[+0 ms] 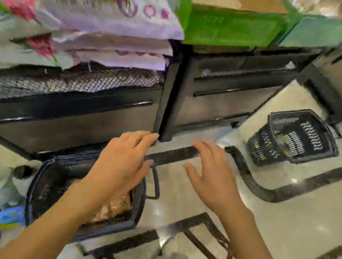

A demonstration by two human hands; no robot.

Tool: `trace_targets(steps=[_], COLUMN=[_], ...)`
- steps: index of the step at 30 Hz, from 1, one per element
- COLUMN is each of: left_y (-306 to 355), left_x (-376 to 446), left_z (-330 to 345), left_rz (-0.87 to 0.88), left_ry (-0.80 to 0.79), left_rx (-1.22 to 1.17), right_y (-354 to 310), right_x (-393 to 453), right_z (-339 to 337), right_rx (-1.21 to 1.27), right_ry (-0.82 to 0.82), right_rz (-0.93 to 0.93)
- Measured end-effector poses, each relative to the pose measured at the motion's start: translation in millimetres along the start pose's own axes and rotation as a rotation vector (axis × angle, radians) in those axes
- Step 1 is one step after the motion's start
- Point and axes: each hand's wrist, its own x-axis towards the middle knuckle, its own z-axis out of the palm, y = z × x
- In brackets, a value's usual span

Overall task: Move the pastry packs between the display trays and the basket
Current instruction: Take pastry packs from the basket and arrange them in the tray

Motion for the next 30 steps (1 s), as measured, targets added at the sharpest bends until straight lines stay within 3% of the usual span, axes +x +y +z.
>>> trace_targets(steps=[5, 11, 19, 30], left_y=[117.1, 166.3, 126.1, 16.1], left_x=[97.9, 194.2, 322.9, 522.5], left_z=[-34.9, -68.1, -71.1, -55.6], left_rz=[0.159, 0.169, 0.068, -0.134], left_ry=[0.180, 0.269, 0.384, 0.387], left_rx=[0.006, 0.004, -0.004, -0.023], right_y=[83.4, 138.3, 174.1, 201.1], right_x=[0.8, 45.3, 184.9, 438.2], right_z=[-126.4, -210.3, -249.8, -279.0], right_rx=[-0.074, -0.072, -0.086, -0.218], right_ry=[0.231, 0.408, 0.399, 0.175], right_rz=[-0.052, -0.086, -0.178, -0.267])
